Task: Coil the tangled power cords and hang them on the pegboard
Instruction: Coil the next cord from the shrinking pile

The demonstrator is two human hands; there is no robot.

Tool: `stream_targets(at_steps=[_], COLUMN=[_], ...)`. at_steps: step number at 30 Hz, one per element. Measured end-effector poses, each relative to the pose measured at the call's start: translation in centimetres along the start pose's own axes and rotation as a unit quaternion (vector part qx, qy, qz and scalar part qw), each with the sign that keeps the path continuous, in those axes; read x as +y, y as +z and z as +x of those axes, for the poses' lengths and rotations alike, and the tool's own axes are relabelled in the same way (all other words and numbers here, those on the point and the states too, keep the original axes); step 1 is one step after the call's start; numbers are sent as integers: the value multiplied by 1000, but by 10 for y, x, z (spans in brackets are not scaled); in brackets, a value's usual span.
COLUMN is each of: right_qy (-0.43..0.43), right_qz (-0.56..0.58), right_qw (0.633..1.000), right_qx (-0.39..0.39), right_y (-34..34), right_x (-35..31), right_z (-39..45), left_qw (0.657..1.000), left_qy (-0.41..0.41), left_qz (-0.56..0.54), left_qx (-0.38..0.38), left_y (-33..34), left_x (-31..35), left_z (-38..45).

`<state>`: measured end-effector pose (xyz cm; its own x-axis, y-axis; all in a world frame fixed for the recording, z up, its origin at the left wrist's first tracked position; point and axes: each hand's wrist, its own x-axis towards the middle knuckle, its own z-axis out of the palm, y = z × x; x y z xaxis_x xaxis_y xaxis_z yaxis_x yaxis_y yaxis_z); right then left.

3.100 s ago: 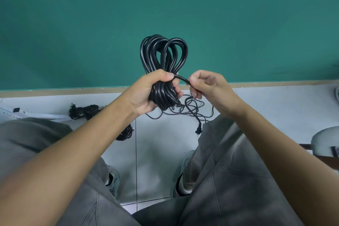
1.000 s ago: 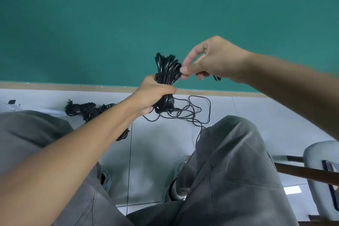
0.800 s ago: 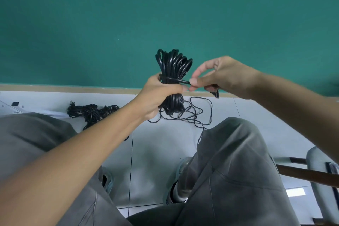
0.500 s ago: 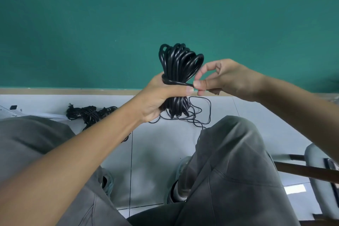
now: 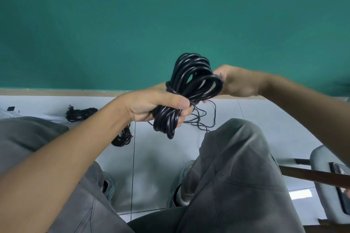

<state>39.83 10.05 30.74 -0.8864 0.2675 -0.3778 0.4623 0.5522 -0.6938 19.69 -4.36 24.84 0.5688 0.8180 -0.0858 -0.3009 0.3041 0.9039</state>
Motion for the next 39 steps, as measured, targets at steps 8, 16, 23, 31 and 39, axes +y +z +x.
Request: stream_targets(at_steps=[8, 16, 23, 31, 39], right_qy=[-43, -65, -18, 29, 13], right_qz=[-411, -623, -625, -303, 84], right_qw=[903, 752, 777, 935, 930], right_qx=[-120, -204, -70, 185, 358], right_y=[-4, 0, 14, 22, 41], right_x=[-36, -77, -101, -73, -40], right_z=[60, 89, 79, 42, 6], left_qw=[967, 933, 924, 912, 941], left_qy=[-178, -219, -137, -38, -24], left_qz=[171, 284, 236, 74, -39], left_qx=[-55, 6, 266, 401, 337], left_y=[3, 8, 3, 1, 11], left_x=[-6, -20, -55, -41, -26], left_z=[3, 12, 31, 31, 27])
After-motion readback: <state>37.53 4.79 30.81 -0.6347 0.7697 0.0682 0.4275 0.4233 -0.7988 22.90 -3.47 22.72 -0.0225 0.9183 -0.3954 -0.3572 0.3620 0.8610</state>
